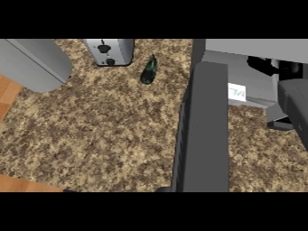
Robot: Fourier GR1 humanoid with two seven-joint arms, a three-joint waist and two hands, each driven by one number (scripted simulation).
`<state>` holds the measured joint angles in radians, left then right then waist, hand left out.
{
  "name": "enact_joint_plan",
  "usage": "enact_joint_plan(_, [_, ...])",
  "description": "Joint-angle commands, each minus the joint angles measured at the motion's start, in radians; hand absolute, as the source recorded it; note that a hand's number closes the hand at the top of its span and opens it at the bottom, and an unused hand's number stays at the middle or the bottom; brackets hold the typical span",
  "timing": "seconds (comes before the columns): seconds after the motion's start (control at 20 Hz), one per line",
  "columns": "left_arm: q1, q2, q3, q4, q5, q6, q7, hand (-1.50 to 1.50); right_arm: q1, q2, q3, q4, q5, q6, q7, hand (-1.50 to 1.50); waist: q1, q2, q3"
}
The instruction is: Pick up the milk, place it into the microwave and close the microwave
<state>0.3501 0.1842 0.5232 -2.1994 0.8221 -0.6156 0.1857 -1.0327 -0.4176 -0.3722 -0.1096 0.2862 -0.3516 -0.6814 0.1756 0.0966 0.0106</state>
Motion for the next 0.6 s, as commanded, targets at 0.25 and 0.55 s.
enact_joint_plan(0.25, [-0.04, 0.029, 0.02, 0.017, -0.031, 0.009, 0.0, -1.5, 0.002, -0.017, -0.003, 0.009, 0.004, -0.007, -0.006, 1.5, 0.018, 0.011, 0.003])
enact_joint_plan(0.55, [-0.051, 0.022, 0.008, 0.021, -0.068, -0.003, -0.006, -1.5, -0.01, -0.044, -0.013, 0.008, -0.002, 0.002, 0.001, 1.5, 0.028, 0.018, 0.003])
